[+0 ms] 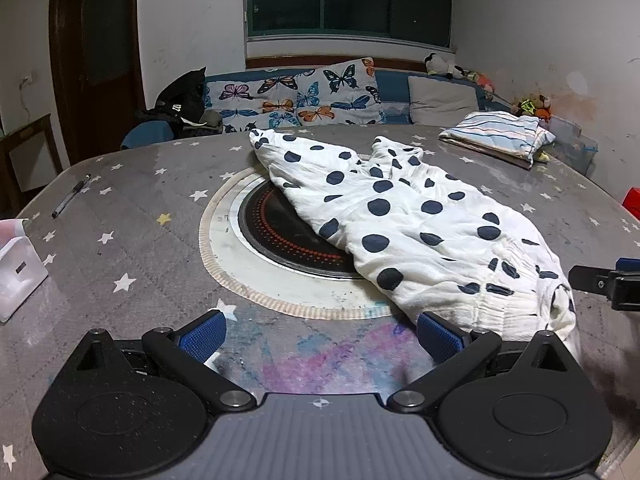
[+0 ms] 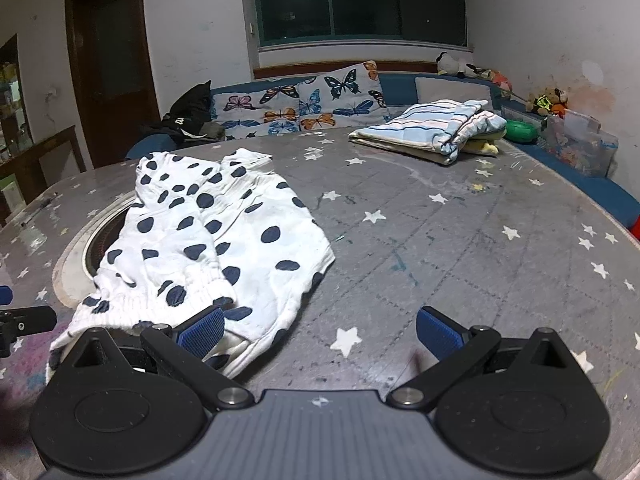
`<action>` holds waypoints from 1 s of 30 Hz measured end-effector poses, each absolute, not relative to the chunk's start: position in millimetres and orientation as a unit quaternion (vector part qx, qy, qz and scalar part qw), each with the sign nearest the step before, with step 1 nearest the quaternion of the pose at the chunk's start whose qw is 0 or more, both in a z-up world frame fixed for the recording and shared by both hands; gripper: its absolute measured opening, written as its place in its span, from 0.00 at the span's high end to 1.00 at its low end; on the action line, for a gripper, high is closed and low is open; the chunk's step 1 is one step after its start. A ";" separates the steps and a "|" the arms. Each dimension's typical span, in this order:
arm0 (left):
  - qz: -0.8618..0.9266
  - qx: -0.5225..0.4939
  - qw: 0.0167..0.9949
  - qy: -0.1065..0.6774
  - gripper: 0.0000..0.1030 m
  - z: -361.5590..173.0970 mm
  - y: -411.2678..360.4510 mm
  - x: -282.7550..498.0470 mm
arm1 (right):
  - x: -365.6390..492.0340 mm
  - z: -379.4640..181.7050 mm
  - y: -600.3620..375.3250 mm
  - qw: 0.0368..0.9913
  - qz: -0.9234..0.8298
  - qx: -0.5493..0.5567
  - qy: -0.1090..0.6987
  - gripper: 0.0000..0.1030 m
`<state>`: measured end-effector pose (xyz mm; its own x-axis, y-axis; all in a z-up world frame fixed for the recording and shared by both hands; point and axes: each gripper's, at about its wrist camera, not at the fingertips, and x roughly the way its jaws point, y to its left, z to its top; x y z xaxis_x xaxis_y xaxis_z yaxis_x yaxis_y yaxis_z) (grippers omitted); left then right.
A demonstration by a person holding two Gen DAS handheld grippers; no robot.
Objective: Fold clothes
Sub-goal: 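Move both grippers toward the white polka-dot pants on the table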
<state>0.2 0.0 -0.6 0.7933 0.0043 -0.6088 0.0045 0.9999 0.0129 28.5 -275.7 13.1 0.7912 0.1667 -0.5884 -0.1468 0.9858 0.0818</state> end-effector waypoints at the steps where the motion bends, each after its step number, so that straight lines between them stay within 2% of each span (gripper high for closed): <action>1: -0.001 0.007 0.947 0.323 0.00 -1.9 0.0 0.8 | 28.5 13.1 -277.1 0.946 0.083 0.018 0.312 0.00; 30: -0.044 0.031 0.954 0.295 0.00 7.5 -26.9 -15.9 | 10.1 16.7 -275.2 0.947 0.093 0.022 0.306 0.00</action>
